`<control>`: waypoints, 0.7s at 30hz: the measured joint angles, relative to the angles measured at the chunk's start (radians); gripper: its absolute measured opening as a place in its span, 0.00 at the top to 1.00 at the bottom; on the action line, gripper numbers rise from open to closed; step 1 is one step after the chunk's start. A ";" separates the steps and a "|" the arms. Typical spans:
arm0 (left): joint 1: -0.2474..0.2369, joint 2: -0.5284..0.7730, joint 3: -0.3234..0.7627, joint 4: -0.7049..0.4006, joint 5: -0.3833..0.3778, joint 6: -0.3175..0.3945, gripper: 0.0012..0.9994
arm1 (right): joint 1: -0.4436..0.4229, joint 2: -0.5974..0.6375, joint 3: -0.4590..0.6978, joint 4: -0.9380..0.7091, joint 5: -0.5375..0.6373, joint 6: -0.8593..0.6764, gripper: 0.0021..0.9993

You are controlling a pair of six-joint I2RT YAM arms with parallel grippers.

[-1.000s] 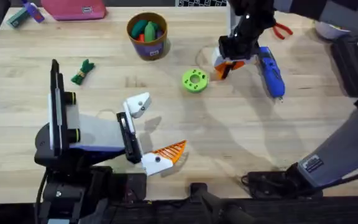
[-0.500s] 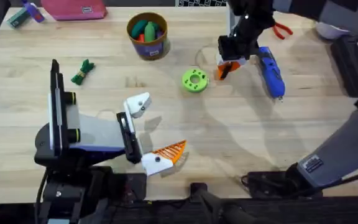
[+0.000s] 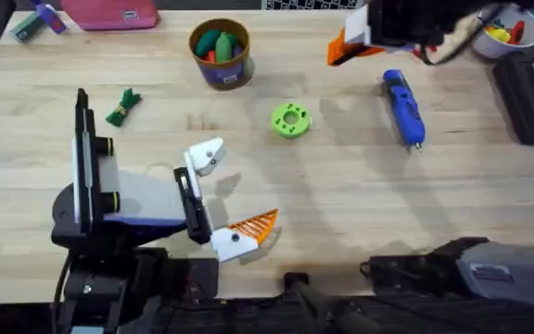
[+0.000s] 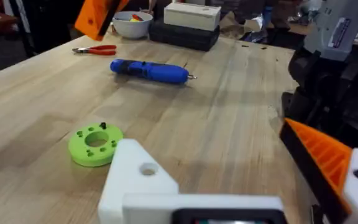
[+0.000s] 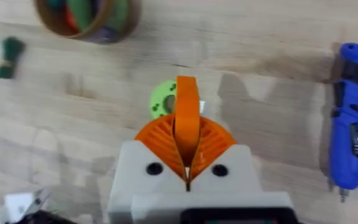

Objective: Pick up the gripper from the table and insert it into the empty holder that is missing its gripper. Then pick up a screw, insert it into the mounting hole, and use the screwdriver to tighten it. Finally, clean up the table by picking up the vegetable and placing it into the bucket.

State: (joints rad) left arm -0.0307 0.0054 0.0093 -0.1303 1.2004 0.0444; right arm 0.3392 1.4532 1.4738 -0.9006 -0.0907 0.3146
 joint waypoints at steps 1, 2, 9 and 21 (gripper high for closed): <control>0.000 0.000 0.000 0.000 0.000 0.000 0.01 | -0.002 -0.034 -0.032 0.022 -0.018 0.005 0.99; 0.000 0.000 0.000 0.000 0.000 0.000 0.01 | -0.005 -0.070 -0.072 0.051 -0.039 0.014 0.99; 0.000 0.000 0.000 0.000 0.000 0.000 0.01 | -0.075 -0.273 -0.383 0.366 -0.254 0.116 0.99; 0.000 0.000 0.000 0.000 0.000 0.000 0.01 | -0.122 -0.360 -0.890 1.262 -0.726 0.493 0.99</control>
State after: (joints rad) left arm -0.0307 0.0051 0.0093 -0.1303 1.2003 0.0444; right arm 0.2176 1.0931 0.5840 0.3614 -0.8164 0.8078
